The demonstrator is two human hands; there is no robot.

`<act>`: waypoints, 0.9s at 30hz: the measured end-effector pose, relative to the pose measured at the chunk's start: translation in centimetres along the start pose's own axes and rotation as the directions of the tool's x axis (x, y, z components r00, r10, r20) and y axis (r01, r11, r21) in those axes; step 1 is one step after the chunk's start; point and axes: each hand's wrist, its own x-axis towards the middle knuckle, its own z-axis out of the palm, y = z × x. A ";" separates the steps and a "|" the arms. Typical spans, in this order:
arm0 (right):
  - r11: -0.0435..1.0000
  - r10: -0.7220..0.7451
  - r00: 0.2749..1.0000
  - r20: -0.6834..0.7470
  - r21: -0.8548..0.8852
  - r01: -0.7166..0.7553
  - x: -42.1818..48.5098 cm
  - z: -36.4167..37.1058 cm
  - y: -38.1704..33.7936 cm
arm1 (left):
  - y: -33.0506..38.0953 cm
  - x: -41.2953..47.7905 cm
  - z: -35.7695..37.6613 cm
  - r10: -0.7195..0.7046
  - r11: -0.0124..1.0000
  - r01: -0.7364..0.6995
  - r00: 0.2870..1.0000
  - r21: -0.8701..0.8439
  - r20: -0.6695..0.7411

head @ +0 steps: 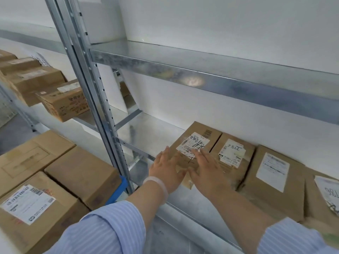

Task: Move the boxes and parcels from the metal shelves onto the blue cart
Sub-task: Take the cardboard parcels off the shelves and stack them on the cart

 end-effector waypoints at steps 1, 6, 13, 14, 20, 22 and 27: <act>1.000 0.003 1.000 0.001 0.004 -0.003 0.3 -0.1 0.2 | 0.3 0.3 0.3 -0.014 1.000 0.014 1.000 0.000 0.018; 1.000 0.019 0.999 0.036 -0.009 -0.019 1.8 -0.1 1.4 | 0.3 1.6 0.8 -0.101 0.991 0.089 0.986 0.096 0.131; 0.999 0.014 0.998 0.062 -0.040 -0.012 5.4 0.0 2.2 | -3.2 3.2 -1.2 -0.275 0.961 0.272 0.958 0.043 0.080; 0.999 0.017 0.998 0.061 -0.046 -0.014 6.0 0.0 2.3 | -3.7 3.5 -1.3 -0.311 0.950 0.311 0.947 0.011 0.085; 0.990 0.081 0.993 0.083 -0.124 -0.070 11.1 -0.2 3.6 | -5.6 5.6 -0.7 -0.439 0.859 0.451 0.892 -0.243 0.105; 0.985 0.119 0.984 0.130 -0.138 -0.100 13.2 -0.2 4.3 | -6.0 6.1 -0.3 -0.433 0.822 0.436 0.896 -0.366 0.094; 0.973 0.197 0.936 0.291 -0.175 -0.151 16.4 1.4 5.0 | -6.3 6.5 0.4 -0.444 0.704 0.400 0.893 -0.588 0.076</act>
